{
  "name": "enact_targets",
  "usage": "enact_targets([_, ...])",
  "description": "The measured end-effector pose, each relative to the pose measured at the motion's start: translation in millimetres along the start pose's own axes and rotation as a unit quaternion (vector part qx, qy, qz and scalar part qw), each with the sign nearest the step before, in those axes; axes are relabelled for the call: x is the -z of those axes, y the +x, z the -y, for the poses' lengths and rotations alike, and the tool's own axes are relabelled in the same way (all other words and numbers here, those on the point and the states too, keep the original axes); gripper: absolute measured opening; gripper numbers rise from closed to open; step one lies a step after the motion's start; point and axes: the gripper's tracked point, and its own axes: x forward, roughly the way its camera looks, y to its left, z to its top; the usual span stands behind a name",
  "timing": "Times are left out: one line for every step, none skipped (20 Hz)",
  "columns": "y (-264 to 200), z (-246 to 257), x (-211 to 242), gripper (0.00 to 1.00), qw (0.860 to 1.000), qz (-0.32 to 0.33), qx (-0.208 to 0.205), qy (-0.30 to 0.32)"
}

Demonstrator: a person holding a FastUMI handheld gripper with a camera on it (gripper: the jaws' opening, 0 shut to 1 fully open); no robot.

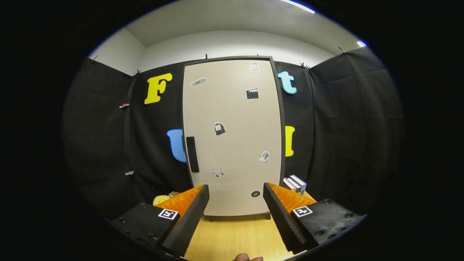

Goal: Open the shoe cabinet door, grab the shoes and put them into the shoe cabinet, then close the shoe cabinet door.

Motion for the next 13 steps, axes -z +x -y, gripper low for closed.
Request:
enact_targets([1.1, 0.4, -0.6, 0.98, 1.000, 0.000, 0.000, 0.001])
enact_targets([1.3, 1.7, -0.8, 0.98, 1.000, 0.000, 0.000, 0.002])
enact_targets([1.1, 3.1, -0.8, 0.98, 1.000, 0.001, 0.001, 0.001])
enact_targets([0.8, 4.4, -0.7, 0.98, 1.000, 0.001, 0.000, 0.001])
enact_targets([0.3, 5.1, -0.8, 0.98, 1.000, 0.001, 0.001, 0.001])
enact_targets([-0.1, 5.3, -1.6, 0.98, 1.000, 0.002, 0.000, 0.000])
enact_targets([-0.5, 5.1, -2.5, 0.98, 1.000, 0.003, -0.002, 0.000])
enact_targets([-0.3, 5.0, -4.3, 0.98, 1.000, 0.006, -0.003, -0.002])
enact_targets([1.7, 5.5, -5.0, 0.98, 1.000, 0.008, -0.005, -0.002])
enact_targets([4.2, 5.1, -3.1, 0.98, 1.000, 0.007, -0.006, -0.005])
enact_targets([6.5, 6.0, 0.4, 0.98, 1.000, 0.004, -0.006, -0.009])
enact_targets([9.0, 6.8, 3.9, 0.98, 1.000, 0.001, -0.006, -0.012])
enact_targets([11.2, 5.6, 6.4, 0.98, 1.000, -0.002, -0.008, -0.013])
